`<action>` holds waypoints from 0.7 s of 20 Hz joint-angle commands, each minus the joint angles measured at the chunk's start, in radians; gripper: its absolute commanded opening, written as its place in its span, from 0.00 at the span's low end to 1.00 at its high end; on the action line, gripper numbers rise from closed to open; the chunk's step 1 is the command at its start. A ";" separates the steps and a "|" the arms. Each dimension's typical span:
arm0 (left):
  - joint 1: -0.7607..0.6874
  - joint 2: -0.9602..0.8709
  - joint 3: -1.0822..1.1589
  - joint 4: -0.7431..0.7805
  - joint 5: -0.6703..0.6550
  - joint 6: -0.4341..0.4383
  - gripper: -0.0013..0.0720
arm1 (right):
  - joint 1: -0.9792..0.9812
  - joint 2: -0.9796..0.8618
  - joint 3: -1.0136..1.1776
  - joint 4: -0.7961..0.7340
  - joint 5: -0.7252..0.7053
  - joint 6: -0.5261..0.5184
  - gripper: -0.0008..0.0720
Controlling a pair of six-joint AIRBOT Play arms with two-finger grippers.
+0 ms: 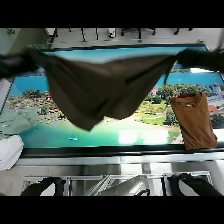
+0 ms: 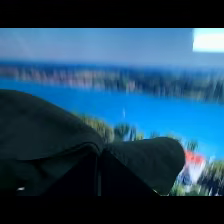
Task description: Fold the shirts.
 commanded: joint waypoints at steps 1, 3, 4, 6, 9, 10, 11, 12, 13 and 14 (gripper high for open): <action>0.042 0.178 0.294 0.001 -0.040 -0.049 0.05 | -0.028 0.142 0.348 -0.001 -0.003 -0.051 0.03; 0.093 0.254 0.410 0.002 -0.048 -0.064 0.05 | -0.028 0.209 0.466 -0.007 0.022 -0.102 0.03; 0.128 0.288 0.440 0.011 -0.064 -0.068 0.05 | -0.028 0.239 0.481 -0.025 0.048 -0.120 0.03; 0.198 0.336 0.461 0.050 -0.064 -0.094 0.05 | -0.028 0.292 0.481 -0.073 0.093 -0.135 0.03; 0.277 0.369 0.359 0.048 -0.072 -0.094 0.05 | -0.028 0.274 0.473 -0.113 0.088 -0.135 0.03; 0.293 0.360 0.304 0.039 -0.067 -0.094 0.05 | -0.028 0.249 0.464 -0.112 0.079 -0.135 0.03; 0.301 0.341 0.256 0.020 -0.056 -0.093 0.05 | -0.027 0.214 0.445 -0.104 0.069 -0.134 0.03; 0.294 0.308 0.204 0.007 -0.047 -0.092 0.05 | -0.027 0.171 0.417 -0.084 0.056 -0.134 0.03; 0.274 0.269 0.157 -0.004 -0.039 -0.079 0.05 | -0.027 0.123 0.383 -0.053 0.040 -0.134 0.03; 0.234 0.217 0.107 -0.003 -0.035 -0.057 0.05 | -0.026 0.065 0.342 -0.005 0.020 -0.135 0.03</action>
